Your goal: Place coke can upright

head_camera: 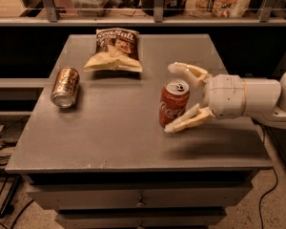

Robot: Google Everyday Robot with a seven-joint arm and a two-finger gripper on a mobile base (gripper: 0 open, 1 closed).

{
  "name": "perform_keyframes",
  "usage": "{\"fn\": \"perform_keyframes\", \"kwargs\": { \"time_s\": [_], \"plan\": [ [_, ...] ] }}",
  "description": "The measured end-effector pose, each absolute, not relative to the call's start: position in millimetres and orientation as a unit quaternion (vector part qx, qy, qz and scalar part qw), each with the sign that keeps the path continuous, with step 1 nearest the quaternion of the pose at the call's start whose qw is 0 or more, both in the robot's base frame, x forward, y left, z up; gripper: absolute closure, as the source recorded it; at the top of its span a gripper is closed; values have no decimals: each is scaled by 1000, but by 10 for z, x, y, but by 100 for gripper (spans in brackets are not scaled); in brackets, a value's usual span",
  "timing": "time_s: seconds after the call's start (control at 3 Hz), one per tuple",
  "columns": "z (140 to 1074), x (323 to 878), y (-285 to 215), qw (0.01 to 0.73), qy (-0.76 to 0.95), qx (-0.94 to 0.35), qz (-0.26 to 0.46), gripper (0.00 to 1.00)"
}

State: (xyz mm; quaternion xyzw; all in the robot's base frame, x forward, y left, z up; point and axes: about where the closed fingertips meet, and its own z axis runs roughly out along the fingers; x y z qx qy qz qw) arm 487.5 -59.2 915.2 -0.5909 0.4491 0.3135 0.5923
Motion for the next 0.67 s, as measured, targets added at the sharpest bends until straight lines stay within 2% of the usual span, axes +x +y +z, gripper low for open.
{"fn": "perform_keyframes", "kwargs": {
  "time_s": [0.67],
  "plan": [
    [9038,4716,-494,596,484,-556,318,0]
  ]
}}
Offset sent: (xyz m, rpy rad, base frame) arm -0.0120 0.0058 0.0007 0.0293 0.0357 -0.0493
